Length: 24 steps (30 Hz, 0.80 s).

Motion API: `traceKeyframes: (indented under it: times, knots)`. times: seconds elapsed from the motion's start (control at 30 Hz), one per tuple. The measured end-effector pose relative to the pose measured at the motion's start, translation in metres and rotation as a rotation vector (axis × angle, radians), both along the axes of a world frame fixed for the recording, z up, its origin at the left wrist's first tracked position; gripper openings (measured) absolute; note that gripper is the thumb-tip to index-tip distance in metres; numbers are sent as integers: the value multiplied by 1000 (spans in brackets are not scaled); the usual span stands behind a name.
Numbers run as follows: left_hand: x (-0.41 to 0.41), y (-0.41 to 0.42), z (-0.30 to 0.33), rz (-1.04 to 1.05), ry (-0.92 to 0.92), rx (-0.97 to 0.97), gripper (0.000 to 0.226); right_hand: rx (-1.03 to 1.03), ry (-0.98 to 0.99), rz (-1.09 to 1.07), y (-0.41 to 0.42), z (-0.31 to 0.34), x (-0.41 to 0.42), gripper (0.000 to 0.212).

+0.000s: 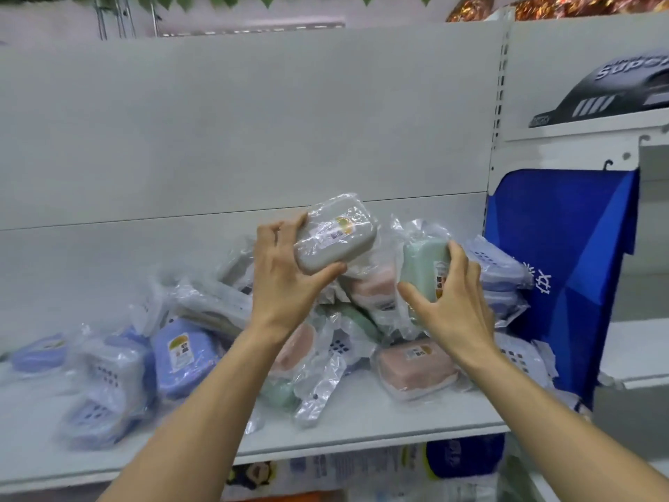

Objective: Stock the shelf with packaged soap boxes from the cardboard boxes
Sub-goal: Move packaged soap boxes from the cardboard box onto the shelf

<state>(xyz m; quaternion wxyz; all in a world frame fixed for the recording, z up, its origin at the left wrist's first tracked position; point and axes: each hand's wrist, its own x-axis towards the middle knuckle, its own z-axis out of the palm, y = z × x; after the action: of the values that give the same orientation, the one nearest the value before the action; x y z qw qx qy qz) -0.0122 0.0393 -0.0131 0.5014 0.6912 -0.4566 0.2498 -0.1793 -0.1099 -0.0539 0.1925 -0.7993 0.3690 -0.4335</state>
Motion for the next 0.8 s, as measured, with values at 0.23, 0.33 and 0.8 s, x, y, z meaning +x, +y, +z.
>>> traceKeyframes:
  times: [0.23, 0.33, 0.8]
  knots:
    - [-32, 146, -53, 155, 171, -180, 85, -87, -25, 201, 115, -11, 5, 98]
    - [-29, 224, -73, 215, 214, -164, 86, -92, 9, 299, 190, -18, 23, 102]
    - [-2, 639, -126, 625, 313, 169, 89, -34, 115, 606, 564, -85, 108, 95]
